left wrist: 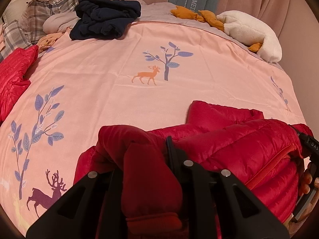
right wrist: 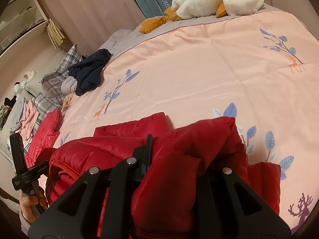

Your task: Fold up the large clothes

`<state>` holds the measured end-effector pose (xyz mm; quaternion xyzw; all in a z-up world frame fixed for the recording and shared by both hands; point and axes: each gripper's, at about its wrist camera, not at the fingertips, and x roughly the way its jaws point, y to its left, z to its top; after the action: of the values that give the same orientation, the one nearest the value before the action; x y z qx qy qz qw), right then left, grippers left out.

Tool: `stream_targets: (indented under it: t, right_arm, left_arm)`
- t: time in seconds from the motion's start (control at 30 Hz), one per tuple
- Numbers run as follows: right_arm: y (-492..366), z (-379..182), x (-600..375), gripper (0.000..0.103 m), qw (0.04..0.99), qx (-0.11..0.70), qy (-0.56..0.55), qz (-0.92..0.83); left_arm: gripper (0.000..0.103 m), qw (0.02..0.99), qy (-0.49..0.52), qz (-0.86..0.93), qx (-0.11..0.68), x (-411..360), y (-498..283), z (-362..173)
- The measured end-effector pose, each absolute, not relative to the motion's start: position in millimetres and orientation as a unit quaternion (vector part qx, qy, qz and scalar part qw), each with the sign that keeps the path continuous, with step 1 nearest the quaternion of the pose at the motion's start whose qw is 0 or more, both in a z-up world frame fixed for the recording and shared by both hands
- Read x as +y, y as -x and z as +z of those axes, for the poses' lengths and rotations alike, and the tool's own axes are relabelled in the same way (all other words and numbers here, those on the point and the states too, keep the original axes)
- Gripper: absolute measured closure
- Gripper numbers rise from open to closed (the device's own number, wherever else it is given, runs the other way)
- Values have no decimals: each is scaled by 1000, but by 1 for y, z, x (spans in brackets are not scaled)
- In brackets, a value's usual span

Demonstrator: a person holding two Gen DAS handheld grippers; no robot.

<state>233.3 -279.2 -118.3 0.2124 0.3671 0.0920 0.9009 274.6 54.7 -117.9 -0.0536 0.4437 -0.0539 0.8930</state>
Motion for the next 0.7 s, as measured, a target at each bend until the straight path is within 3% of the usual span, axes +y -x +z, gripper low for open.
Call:
stream_targets:
  t: [0.7]
  right_arm:
    - [-233,-121,-277,84,898,370,-219,94]
  left_arm:
    - [86,888,65,-52,451,56,-278,-121]
